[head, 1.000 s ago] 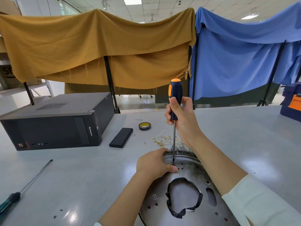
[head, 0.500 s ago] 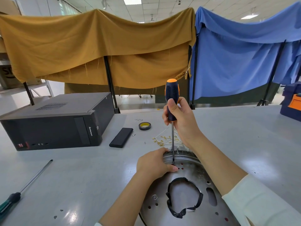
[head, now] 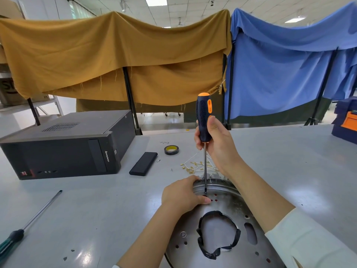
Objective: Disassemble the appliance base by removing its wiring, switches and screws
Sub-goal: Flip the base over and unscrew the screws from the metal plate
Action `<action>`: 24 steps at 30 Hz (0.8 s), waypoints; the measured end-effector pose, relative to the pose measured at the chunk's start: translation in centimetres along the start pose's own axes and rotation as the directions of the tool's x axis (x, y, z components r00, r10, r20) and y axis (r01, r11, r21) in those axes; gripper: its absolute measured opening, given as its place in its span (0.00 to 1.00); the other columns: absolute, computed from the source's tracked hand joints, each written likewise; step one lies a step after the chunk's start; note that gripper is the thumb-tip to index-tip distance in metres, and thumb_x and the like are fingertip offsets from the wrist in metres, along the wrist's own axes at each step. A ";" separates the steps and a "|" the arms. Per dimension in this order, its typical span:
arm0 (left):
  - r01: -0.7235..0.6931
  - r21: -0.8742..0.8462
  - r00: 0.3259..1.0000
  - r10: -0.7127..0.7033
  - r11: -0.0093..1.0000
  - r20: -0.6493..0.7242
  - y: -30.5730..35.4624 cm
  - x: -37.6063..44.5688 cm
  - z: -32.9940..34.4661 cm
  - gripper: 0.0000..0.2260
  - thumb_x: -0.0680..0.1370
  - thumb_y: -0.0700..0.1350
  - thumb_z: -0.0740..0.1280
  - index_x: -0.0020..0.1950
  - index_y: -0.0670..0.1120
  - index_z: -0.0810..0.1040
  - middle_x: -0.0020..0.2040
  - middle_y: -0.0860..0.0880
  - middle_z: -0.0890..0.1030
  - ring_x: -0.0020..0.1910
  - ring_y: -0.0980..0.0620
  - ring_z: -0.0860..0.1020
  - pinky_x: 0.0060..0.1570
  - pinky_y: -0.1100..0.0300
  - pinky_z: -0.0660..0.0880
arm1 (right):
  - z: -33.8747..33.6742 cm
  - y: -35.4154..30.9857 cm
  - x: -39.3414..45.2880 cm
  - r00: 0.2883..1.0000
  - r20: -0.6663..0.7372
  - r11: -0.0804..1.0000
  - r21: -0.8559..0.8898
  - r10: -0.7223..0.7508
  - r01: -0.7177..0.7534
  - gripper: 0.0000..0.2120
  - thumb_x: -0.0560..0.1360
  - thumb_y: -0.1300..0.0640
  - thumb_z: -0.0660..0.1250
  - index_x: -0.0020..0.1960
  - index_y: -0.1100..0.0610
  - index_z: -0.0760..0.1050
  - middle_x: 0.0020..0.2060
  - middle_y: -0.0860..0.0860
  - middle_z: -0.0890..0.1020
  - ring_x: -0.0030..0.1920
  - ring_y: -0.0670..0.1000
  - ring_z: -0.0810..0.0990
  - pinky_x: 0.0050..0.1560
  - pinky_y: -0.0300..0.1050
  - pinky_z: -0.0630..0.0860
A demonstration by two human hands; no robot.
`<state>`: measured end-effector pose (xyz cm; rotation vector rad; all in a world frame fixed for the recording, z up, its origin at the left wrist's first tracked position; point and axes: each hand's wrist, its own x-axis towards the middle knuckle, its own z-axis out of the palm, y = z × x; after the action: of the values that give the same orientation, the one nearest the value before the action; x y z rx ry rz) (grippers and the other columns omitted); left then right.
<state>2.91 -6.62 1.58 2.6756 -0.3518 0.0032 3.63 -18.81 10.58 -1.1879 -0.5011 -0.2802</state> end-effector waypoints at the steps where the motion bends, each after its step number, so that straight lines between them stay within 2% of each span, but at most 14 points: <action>1: 0.000 -0.002 1.000 0.000 1.000 -0.001 0.0 0.0 0.0 0.31 0.65 0.68 0.69 0.64 0.61 0.67 0.57 0.56 0.78 0.56 0.51 0.76 0.45 0.61 0.66 | 0.1 0.0 0.0 1.000 0.005 0.999 0.028 0.018 -0.018 0.22 0.75 0.43 0.56 0.55 0.62 0.69 0.33 0.51 0.75 0.30 0.49 0.70 0.30 0.39 0.67; 3: -0.001 0.000 1.000 0.001 1.000 -0.001 0.0 0.0 0.0 0.31 0.65 0.68 0.69 0.64 0.61 0.67 0.57 0.56 0.78 0.55 0.51 0.76 0.44 0.60 0.66 | 0.1 0.0 0.1 0.999 0.021 0.998 0.055 0.033 -0.034 0.26 0.74 0.40 0.55 0.59 0.61 0.67 0.33 0.51 0.72 0.29 0.47 0.67 0.28 0.38 0.63; 5: -0.002 0.004 1.000 0.002 1.000 -0.001 0.0 0.0 0.0 0.31 0.65 0.68 0.69 0.64 0.61 0.67 0.56 0.55 0.78 0.55 0.51 0.76 0.44 0.60 0.67 | 0.2 0.0 0.1 0.999 0.024 0.999 0.030 0.029 -0.030 0.26 0.73 0.41 0.60 0.61 0.59 0.64 0.32 0.51 0.72 0.28 0.46 0.66 0.27 0.37 0.63; 8: -0.002 0.004 1.000 0.002 1.000 0.004 0.0 0.0 0.0 0.31 0.64 0.68 0.69 0.64 0.61 0.67 0.55 0.55 0.79 0.54 0.51 0.77 0.44 0.60 0.67 | 0.2 0.0 0.0 1.000 0.000 0.999 -0.034 -0.002 0.002 0.19 0.72 0.47 0.65 0.55 0.57 0.64 0.32 0.49 0.73 0.28 0.46 0.68 0.29 0.38 0.66; 11: -0.002 0.004 1.000 0.002 1.000 0.005 0.1 0.0 0.0 0.30 0.64 0.68 0.69 0.64 0.61 0.68 0.55 0.55 0.79 0.54 0.51 0.77 0.44 0.60 0.67 | 0.0 0.2 0.0 1.000 0.002 1.000 -0.011 -0.016 0.016 0.15 0.74 0.47 0.61 0.52 0.58 0.69 0.33 0.50 0.75 0.31 0.49 0.71 0.31 0.41 0.68; 14: 0.001 0.006 1.000 -0.001 1.000 0.005 0.1 0.0 -0.1 0.31 0.64 0.68 0.69 0.64 0.61 0.68 0.55 0.56 0.79 0.54 0.51 0.77 0.44 0.60 0.67 | 0.0 0.0 0.0 0.999 0.022 0.999 0.028 0.032 -0.033 0.23 0.75 0.43 0.56 0.56 0.61 0.70 0.32 0.50 0.74 0.30 0.47 0.69 0.30 0.38 0.65; 18: 0.003 0.012 1.000 -0.003 1.000 0.008 0.0 0.0 0.0 0.31 0.65 0.68 0.69 0.64 0.61 0.67 0.56 0.55 0.79 0.55 0.51 0.76 0.45 0.60 0.68 | 0.3 0.0 0.0 0.998 0.020 0.994 0.087 0.063 -0.065 0.27 0.74 0.44 0.57 0.66 0.61 0.62 0.32 0.51 0.72 0.28 0.47 0.66 0.27 0.36 0.62; 22: 0.000 0.009 1.000 0.000 1.000 0.006 0.0 0.0 0.0 0.31 0.65 0.68 0.69 0.64 0.61 0.67 0.56 0.55 0.79 0.55 0.51 0.76 0.45 0.60 0.68 | 0.4 0.1 -0.1 0.997 0.025 0.991 0.109 0.070 -0.072 0.24 0.73 0.45 0.61 0.61 0.59 0.62 0.32 0.53 0.72 0.28 0.48 0.66 0.27 0.37 0.63; 24: -0.004 0.008 1.000 0.004 1.000 0.003 0.1 0.0 0.0 0.30 0.65 0.68 0.69 0.64 0.61 0.68 0.56 0.55 0.79 0.55 0.51 0.76 0.45 0.60 0.68 | 0.4 0.0 -0.1 0.998 0.009 0.995 0.077 0.067 -0.067 0.25 0.69 0.45 0.66 0.57 0.59 0.62 0.33 0.51 0.72 0.28 0.47 0.66 0.28 0.37 0.63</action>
<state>2.91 -6.69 1.58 2.6835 -0.3584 0.0015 3.43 -18.40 10.62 -1.1287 -0.4731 -0.1977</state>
